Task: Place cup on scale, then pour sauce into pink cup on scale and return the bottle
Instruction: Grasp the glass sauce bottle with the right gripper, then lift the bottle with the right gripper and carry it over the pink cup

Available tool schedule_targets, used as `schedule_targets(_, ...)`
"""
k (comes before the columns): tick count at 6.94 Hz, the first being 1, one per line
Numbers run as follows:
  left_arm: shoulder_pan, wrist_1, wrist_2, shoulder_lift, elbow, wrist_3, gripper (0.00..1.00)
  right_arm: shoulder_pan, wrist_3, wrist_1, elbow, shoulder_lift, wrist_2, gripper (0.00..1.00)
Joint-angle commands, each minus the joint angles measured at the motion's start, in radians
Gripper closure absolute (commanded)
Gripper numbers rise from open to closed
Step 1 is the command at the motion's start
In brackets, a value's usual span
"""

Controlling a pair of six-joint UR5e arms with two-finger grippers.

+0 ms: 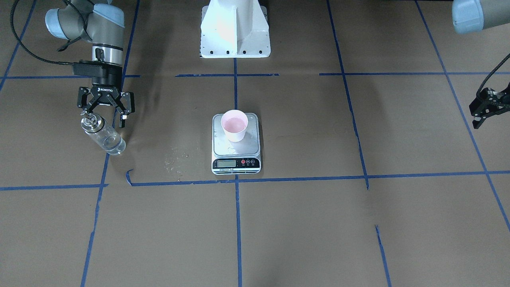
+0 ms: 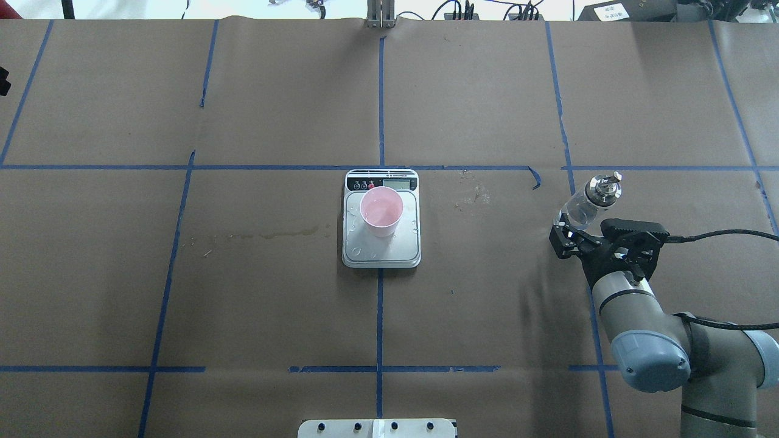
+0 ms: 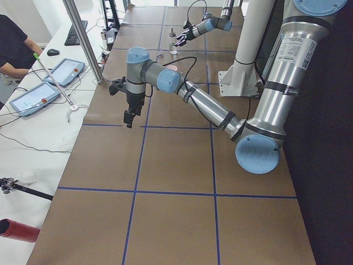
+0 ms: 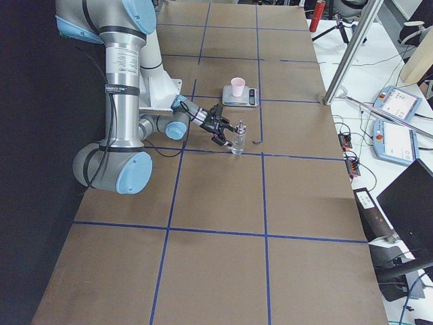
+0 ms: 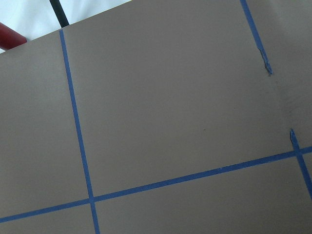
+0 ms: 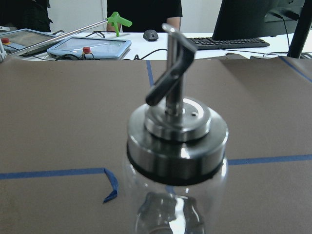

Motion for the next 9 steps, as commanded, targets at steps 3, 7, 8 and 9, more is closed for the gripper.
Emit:
schedule_targets(3, -0.005, 0.000, 0.000, -0.003, 0.005, 0.000, 0.00, 0.071, -0.041, 0.000, -0.101, 0.082, -0.009, 0.00)
schedule_targets(7, -0.005, 0.000, -0.002, -0.004, 0.009, -0.005, 0.00, 0.088, -0.040, 0.000, -0.107, 0.109, -0.009, 0.58)
schedule_targets(8, -0.005, 0.000, -0.003, -0.007, 0.008, -0.010, 0.00, 0.093, -0.058, 0.000, -0.105, 0.110, 0.001, 1.00)
schedule_targets(9, -0.005, 0.000, -0.005, -0.009, 0.009, -0.013, 0.00, 0.116, -0.117, 0.002, -0.092, 0.128, 0.006, 1.00)
